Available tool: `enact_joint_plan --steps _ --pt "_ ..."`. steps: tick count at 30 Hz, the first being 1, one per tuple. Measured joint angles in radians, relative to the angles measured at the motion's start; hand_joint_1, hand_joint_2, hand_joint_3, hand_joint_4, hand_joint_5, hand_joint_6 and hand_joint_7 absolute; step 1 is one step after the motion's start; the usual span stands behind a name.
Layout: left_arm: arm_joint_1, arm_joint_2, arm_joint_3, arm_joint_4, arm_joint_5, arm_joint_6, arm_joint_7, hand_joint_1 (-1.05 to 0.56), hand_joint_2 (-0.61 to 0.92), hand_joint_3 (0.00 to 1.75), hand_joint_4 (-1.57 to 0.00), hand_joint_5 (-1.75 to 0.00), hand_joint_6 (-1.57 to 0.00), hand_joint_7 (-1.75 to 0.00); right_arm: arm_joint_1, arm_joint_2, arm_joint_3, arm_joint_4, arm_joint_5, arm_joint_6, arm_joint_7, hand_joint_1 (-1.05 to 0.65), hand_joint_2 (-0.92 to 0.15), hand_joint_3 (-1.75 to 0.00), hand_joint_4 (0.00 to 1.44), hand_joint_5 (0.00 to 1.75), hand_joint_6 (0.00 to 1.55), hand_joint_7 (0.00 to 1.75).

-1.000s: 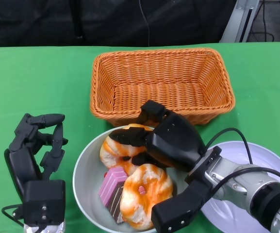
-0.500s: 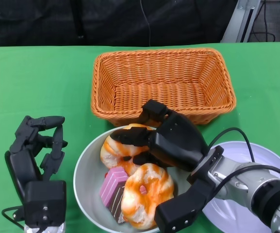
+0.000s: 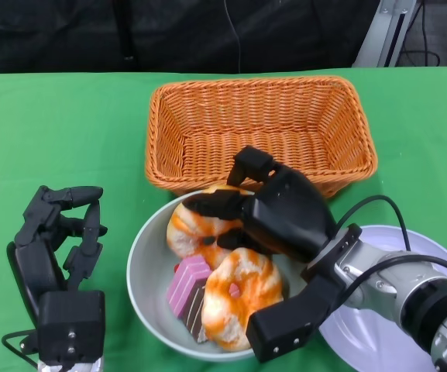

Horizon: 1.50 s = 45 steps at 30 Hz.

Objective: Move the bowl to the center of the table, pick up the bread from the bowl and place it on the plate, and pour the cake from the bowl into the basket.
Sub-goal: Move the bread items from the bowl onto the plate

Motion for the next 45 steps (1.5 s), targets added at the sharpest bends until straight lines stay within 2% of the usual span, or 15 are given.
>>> enact_joint_plan --steps 1,3,4,5,6,9,17,26,34,45 --pt "0.000 0.000 0.000 0.002 0.000 0.000 0.001 -0.21 0.92 0.32 -0.84 -1.33 -0.79 -1.10 -0.004 -0.002 -0.002 0.000 0.000 0.000 0.000 -0.18 -0.88 0.00 0.64 1.32 1.02 0.22" --pt "0.000 0.001 0.000 0.003 0.000 0.000 0.002 -0.21 0.92 0.33 -0.83 -1.33 -0.78 -1.10 -0.013 -0.008 -0.006 0.000 0.002 -0.001 0.003 -0.19 -0.88 0.00 0.63 1.36 0.82 0.64" --pt "0.000 0.002 0.000 0.003 0.000 0.000 0.003 -0.21 0.92 0.33 -0.83 -1.33 -0.78 -1.10 -0.015 -0.010 -0.009 -0.001 0.003 -0.002 0.005 -0.19 -0.88 0.00 0.63 1.35 0.77 0.72" --pt "0.000 0.005 0.000 0.003 0.000 0.000 0.003 -0.21 0.92 0.33 -0.83 -1.33 -0.78 -1.10 -0.016 -0.011 -0.012 -0.001 0.005 -0.002 0.006 -0.20 -0.88 0.00 0.65 1.31 0.77 0.73" --pt "0.000 0.007 0.000 0.003 0.000 0.000 0.003 -0.21 0.92 0.33 -0.83 -1.33 -0.78 -1.10 -0.015 -0.012 -0.017 -0.001 0.006 -0.004 0.008 -0.20 -0.88 0.00 0.68 1.26 0.80 0.64" --pt "0.000 0.010 -0.001 0.003 0.000 0.000 0.003 -0.21 0.92 0.33 -0.83 -1.33 -0.78 -1.10 -0.015 -0.013 -0.030 -0.003 0.011 -0.010 0.011 -0.20 -0.88 0.00 0.68 1.27 0.87 0.51" --pt "0.000 0.011 -0.003 0.004 0.001 0.000 0.007 -0.20 0.92 0.33 -0.83 -1.32 -0.79 -1.09 -0.015 -0.013 -0.037 -0.003 0.017 -0.012 0.015 -0.20 -0.88 0.00 0.71 1.19 0.93 0.39" --pt "0.000 0.012 -0.003 0.009 0.002 -0.002 0.009 -0.20 0.92 0.33 -0.84 -1.32 -0.80 -1.09 -0.015 -0.013 -0.040 -0.003 0.022 -0.027 0.015 -0.19 -0.88 0.00 0.66 1.33 0.93 0.40" --pt "0.000 0.014 -0.003 0.009 0.001 -0.003 0.009 -0.20 0.92 0.33 -0.84 -1.32 -0.80 -1.08 -0.015 -0.022 -0.065 -0.021 0.036 -0.066 0.001 -0.17 -0.85 0.00 0.71 1.22 0.94 0.40" --pt "0.000 0.017 -0.004 0.010 -0.001 -0.004 0.009 -0.21 0.92 0.33 -0.83 -1.32 -0.79 -1.08 0.017 -0.045 -0.107 -0.123 0.070 -0.108 0.027 -0.16 -0.84 0.00 0.80 1.06 0.97 0.39"
